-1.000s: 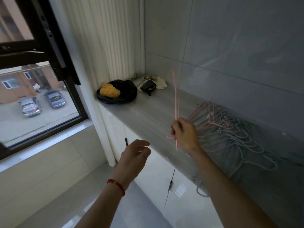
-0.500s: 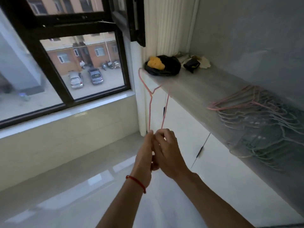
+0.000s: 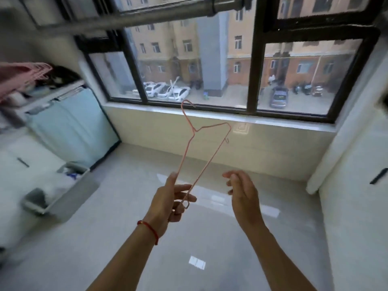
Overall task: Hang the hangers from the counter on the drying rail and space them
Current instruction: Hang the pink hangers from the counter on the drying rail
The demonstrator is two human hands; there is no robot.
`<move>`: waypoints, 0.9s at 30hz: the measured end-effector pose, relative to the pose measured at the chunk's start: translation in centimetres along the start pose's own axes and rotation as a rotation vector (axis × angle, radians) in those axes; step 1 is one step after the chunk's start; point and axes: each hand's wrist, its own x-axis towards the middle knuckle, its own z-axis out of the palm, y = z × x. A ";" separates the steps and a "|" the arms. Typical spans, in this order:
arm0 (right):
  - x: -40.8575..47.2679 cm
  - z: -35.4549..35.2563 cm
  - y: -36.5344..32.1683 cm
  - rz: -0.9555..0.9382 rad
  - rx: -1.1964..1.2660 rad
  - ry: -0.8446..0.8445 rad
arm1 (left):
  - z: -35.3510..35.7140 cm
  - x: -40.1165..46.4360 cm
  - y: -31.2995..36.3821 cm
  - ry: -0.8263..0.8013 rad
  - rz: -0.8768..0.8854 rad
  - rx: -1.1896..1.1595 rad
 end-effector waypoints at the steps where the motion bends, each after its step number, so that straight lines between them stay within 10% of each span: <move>1: -0.7 1.8 -0.4 -0.006 0.020 -0.042 | -2.2 -0.4 0.0 0.045 0.012 -0.030; 27: -1.5 57.5 -15.9 -0.225 0.088 -0.404 | -57.8 8.9 11.4 0.286 0.432 -0.002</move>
